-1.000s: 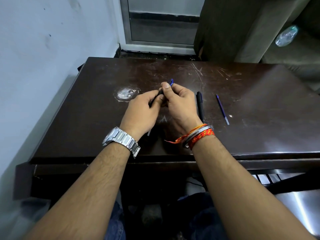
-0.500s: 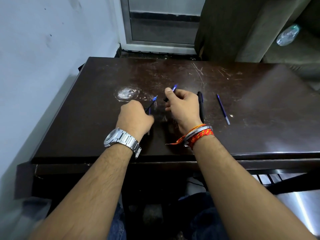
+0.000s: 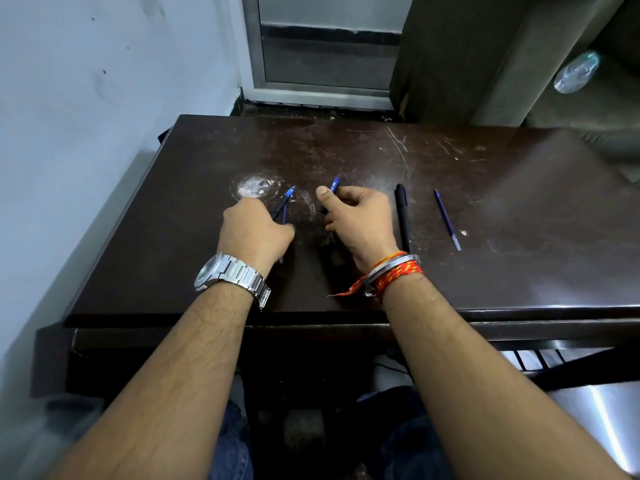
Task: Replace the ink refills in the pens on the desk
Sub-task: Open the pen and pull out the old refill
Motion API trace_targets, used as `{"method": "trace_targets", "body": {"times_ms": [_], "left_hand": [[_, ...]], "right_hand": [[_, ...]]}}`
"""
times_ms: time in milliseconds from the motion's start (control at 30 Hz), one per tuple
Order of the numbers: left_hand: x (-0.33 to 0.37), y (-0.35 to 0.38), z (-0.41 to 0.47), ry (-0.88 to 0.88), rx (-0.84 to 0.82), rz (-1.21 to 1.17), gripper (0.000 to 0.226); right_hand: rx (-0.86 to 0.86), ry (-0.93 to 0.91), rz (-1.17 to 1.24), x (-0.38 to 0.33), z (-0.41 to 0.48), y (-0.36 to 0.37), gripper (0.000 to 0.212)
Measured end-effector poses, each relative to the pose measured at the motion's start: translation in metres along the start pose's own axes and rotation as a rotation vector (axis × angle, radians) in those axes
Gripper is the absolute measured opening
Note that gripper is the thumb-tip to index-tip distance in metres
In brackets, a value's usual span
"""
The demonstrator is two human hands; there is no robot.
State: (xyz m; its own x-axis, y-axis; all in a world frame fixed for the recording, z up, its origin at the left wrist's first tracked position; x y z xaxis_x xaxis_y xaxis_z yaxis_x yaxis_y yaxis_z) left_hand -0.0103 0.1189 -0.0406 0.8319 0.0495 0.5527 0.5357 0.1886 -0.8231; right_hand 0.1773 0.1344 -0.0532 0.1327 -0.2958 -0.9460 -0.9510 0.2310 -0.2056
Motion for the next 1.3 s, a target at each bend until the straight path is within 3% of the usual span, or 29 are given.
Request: {"method": "trace_targets", "body": {"times_ms": [400, 567, 700, 800, 867, 967, 1133, 1200, 1300], "left_hand": [[0.003, -0.003, -0.002, 0.011, 0.043, -0.063, 0.025], [0.019, 0.004, 0.000, 0.087, 0.061, -0.342, 0.025], [0.032, 0.019, -0.001, 0.149, -0.041, -0.612, 0.028], [0.036, 0.018, -0.005, 0.238, -0.044, -0.581, 0.013], [0.037, 0.014, -0.008, 0.256, -0.014, -0.579, 0.009], [0.036, 0.007, -0.008, 0.278, 0.045, -0.517, 0.012], [0.038, 0.002, -0.009, 0.292, 0.082, -0.492, 0.019], [0.040, 0.002, -0.009, 0.310, 0.065, -0.490, 0.012], [0.040, 0.002, -0.008, 0.323, 0.056, -0.507, 0.003]], "right_hand": [[-0.003, -0.013, -0.025, 0.002, 0.003, 0.004, 0.014], [-0.063, 0.023, 0.053, 0.001, 0.002, 0.010, 0.022], [-0.130, 0.028, 0.156, -0.001, 0.000, 0.015, 0.032], [-0.191, 0.023, 0.234, -0.007, -0.004, 0.021, 0.021], [-0.216, -0.014, 0.235, -0.009, -0.005, 0.023, 0.026], [-0.178, -0.140, 0.186, -0.012, -0.004, 0.021, 0.029], [-0.177, -0.158, 0.207, -0.013, -0.002, 0.018, 0.033], [-0.196, -0.164, 0.195, -0.014, -0.003, 0.020, 0.040], [-0.208, -0.171, 0.155, -0.015, -0.003, 0.023, 0.027]]}}
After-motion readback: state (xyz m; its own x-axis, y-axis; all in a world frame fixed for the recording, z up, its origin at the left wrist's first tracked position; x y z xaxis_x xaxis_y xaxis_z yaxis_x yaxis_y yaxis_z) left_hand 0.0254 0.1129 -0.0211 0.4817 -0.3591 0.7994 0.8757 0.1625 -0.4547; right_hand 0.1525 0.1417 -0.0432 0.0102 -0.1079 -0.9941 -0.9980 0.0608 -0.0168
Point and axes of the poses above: each hand's wrist, its own z-axis towards the middle knuckle, its own y-axis out of the palm, x = y × z, the point moved 8 cm from there along z, towards the middle knuckle, and after that the axes turned 13 degrees about y, right-handed, at the moved point
